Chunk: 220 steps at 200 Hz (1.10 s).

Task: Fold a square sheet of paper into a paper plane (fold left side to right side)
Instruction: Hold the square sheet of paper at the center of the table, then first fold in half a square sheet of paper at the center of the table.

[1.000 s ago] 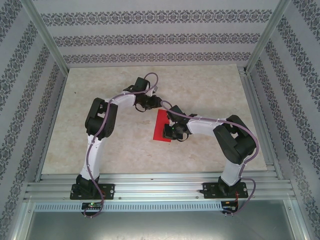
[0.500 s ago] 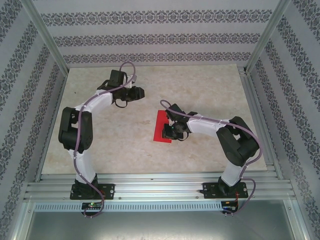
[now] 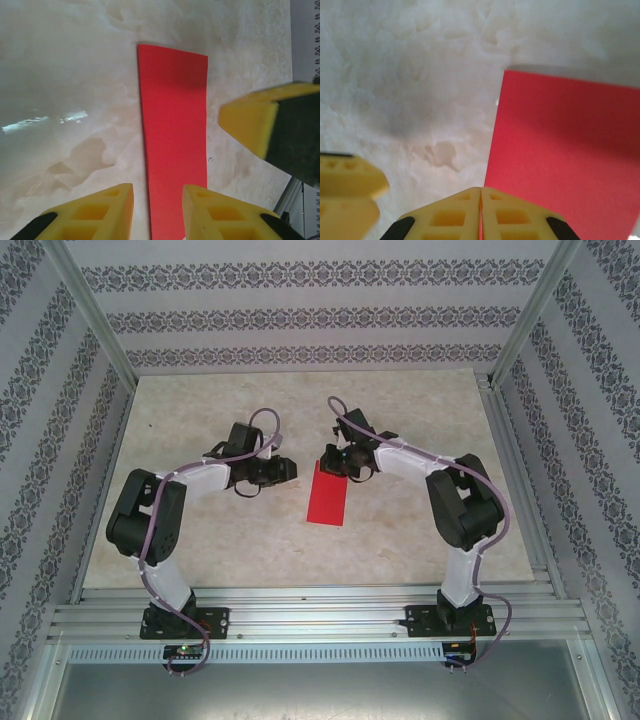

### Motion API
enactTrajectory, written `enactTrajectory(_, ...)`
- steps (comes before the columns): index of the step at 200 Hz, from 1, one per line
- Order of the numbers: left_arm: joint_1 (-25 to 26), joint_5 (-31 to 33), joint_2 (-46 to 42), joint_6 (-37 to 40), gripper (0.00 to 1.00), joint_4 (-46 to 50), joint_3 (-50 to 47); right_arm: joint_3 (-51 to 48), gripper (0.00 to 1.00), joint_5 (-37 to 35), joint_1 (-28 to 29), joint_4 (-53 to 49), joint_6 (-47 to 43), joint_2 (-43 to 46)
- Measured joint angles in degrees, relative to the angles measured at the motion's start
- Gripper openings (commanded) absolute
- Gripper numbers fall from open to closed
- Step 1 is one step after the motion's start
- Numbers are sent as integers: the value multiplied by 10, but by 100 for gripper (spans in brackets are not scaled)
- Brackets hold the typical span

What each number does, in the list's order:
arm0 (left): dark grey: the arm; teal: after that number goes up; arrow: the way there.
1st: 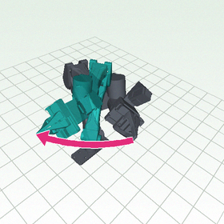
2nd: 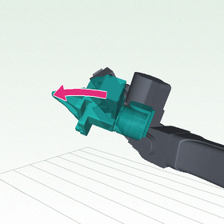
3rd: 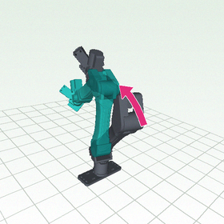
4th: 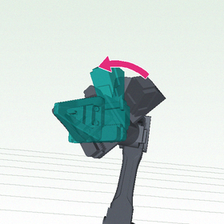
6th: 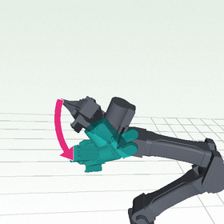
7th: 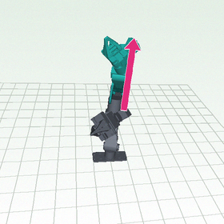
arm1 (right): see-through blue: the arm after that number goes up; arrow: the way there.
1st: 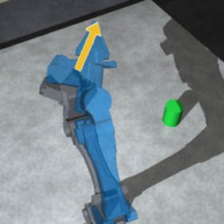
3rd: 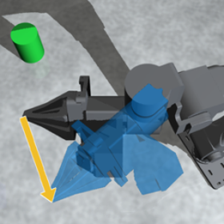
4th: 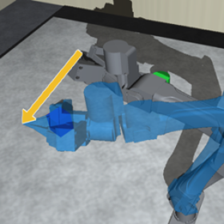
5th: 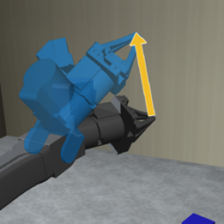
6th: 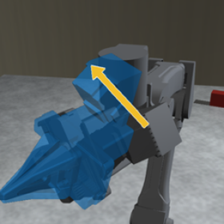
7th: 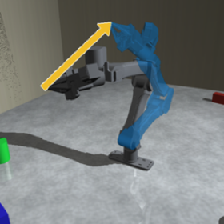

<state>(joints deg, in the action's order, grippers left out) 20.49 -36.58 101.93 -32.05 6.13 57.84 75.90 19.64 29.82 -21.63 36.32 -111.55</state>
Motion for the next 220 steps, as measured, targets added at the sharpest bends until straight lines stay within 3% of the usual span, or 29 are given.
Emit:
enactTrajectory(102,55,-2,88,-40,29,-49,36,90,8,17,-4,6,-1,-131)
enactTrajectory(220,63,-7,131,-44,25,-87,42,101,8,14,-7,2,-17,-138)
